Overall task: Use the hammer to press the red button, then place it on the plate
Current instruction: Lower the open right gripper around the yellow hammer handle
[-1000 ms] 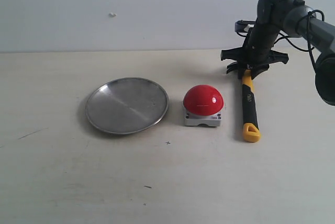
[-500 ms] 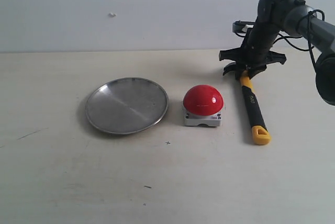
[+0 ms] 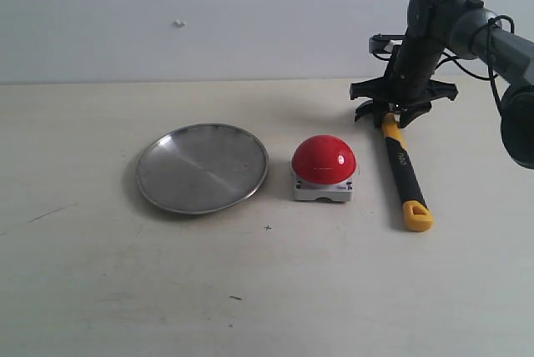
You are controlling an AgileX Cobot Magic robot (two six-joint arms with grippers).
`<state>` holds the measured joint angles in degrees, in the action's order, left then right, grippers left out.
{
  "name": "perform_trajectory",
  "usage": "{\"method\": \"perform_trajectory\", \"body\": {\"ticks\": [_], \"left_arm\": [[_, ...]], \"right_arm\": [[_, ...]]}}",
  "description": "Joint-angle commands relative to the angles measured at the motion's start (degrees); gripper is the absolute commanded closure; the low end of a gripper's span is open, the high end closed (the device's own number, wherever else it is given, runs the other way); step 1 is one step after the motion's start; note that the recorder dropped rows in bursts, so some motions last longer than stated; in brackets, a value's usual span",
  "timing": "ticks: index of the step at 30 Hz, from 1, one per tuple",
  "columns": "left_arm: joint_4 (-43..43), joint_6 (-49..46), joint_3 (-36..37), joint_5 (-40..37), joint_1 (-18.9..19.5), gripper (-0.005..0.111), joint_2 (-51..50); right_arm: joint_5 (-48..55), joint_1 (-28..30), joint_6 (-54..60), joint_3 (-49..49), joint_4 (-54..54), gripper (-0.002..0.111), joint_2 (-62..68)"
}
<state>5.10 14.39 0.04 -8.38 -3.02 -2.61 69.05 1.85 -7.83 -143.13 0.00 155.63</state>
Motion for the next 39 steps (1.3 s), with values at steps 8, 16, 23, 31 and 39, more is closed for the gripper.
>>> {"method": "perform_trajectory", "body": {"ticks": [8, 16, 23, 31, 39], "left_arm": [[0.0, 0.5, 0.0, 0.7, -0.4, 0.107, 0.1], [0.0, 0.5, 0.0, 0.7, -0.4, 0.107, 0.1], [0.0, 0.5, 0.0, 0.7, -0.4, 0.107, 0.1], [0.0, 0.5, 0.0, 0.7, -0.4, 0.107, 0.1], [0.0, 0.5, 0.0, 0.7, -0.4, 0.107, 0.1]], "right_arm": [[0.9, 0.1, 0.6, 0.2, -0.7, 0.057, -1.6], [0.9, 0.1, 1.8, 1.9, -1.4, 0.057, -2.3], [0.9, 0.1, 2.4, 1.9, -0.7, 0.057, -3.0], [0.9, 0.1, 2.7, 1.9, -0.5, 0.057, -2.9], [0.9, 0.1, 5.2, 1.9, 3.2, 0.057, -2.9]]}}
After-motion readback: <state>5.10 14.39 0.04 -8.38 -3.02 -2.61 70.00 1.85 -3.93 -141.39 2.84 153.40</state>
